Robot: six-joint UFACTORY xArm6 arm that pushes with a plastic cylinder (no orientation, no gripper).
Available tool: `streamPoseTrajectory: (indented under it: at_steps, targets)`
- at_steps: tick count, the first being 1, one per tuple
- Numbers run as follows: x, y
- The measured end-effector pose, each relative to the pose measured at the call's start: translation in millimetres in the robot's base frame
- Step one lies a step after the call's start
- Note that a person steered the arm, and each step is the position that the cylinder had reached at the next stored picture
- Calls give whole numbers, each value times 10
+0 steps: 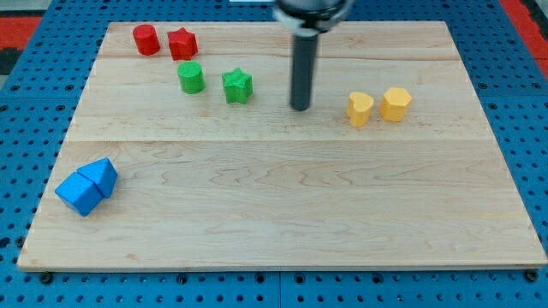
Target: Move green star to the bottom side of the yellow heart
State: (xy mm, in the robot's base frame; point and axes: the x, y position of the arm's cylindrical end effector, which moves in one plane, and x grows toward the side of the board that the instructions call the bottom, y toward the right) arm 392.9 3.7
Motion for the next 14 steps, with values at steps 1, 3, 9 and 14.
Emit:
streamPoseTrajectory:
  at_steps: [1, 3, 9, 14]
  targets:
    - [77, -385]
    - [77, -485]
    - [-54, -521]
    - [1084, 964]
